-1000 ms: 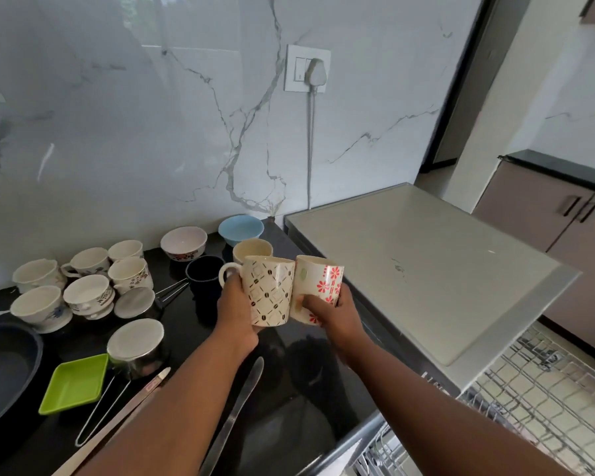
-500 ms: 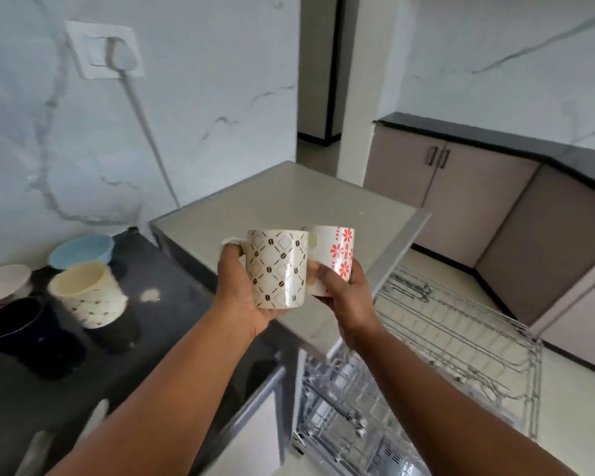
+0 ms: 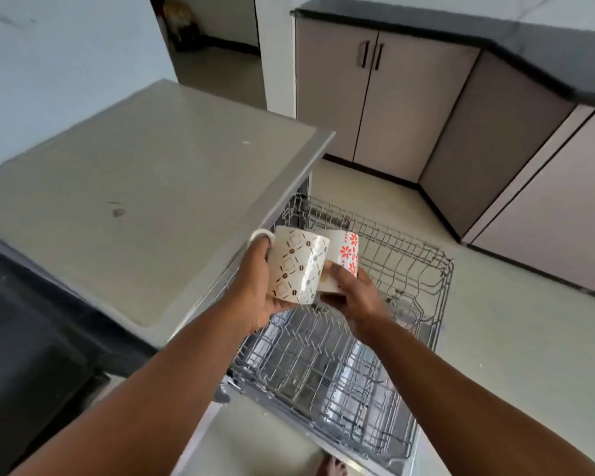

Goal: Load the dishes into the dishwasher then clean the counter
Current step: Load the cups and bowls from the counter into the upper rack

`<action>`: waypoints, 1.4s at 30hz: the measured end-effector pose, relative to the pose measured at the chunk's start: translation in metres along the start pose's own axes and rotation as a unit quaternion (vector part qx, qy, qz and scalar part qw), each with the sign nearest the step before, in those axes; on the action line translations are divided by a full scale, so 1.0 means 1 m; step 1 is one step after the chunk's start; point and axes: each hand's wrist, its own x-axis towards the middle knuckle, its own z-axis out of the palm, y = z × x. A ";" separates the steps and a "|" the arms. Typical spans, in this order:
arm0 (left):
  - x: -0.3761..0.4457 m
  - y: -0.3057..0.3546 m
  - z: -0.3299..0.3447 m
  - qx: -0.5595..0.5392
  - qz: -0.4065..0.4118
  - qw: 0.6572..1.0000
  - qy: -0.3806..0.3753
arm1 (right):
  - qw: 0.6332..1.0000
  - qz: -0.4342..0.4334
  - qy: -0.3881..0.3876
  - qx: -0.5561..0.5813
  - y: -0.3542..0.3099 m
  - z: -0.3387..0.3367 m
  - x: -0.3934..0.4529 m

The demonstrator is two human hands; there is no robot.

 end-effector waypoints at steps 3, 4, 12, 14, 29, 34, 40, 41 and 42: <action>0.011 -0.023 0.006 0.018 -0.019 0.999 0.025 | 0.999 0.047 0.004 -0.001 0.020 -0.019 0.007; 0.014 -0.032 0.006 0.024 -0.024 0.999 0.035 | 0.998 0.066 0.010 0.002 0.028 -0.022 0.009; 0.039 -0.086 -0.020 0.125 -0.061 0.986 0.087 | 0.975 0.209 0.057 0.049 0.084 -0.019 0.011; 0.046 -0.094 -0.027 0.130 -0.088 0.983 0.098 | 0.969 0.230 0.066 0.060 0.098 -0.016 0.010; 0.070 -0.121 -0.063 0.344 -0.020 0.936 0.073 | 0.937 0.310 0.131 0.094 0.152 0.011 0.011; 0.071 -0.113 -0.062 0.400 0.043 0.911 0.085 | 0.932 0.298 0.131 0.161 0.150 0.018 0.013; 0.071 -0.092 -0.049 0.397 0.037 0.914 0.073 | 0.911 0.284 0.140 0.265 0.151 0.025 0.012; 0.069 -0.090 -0.046 0.395 0.038 0.915 0.070 | 0.907 0.281 0.144 0.280 0.152 0.026 0.013; 0.067 -0.088 -0.043 0.396 0.040 0.915 0.069 | 0.903 0.278 0.149 0.292 0.151 0.027 0.014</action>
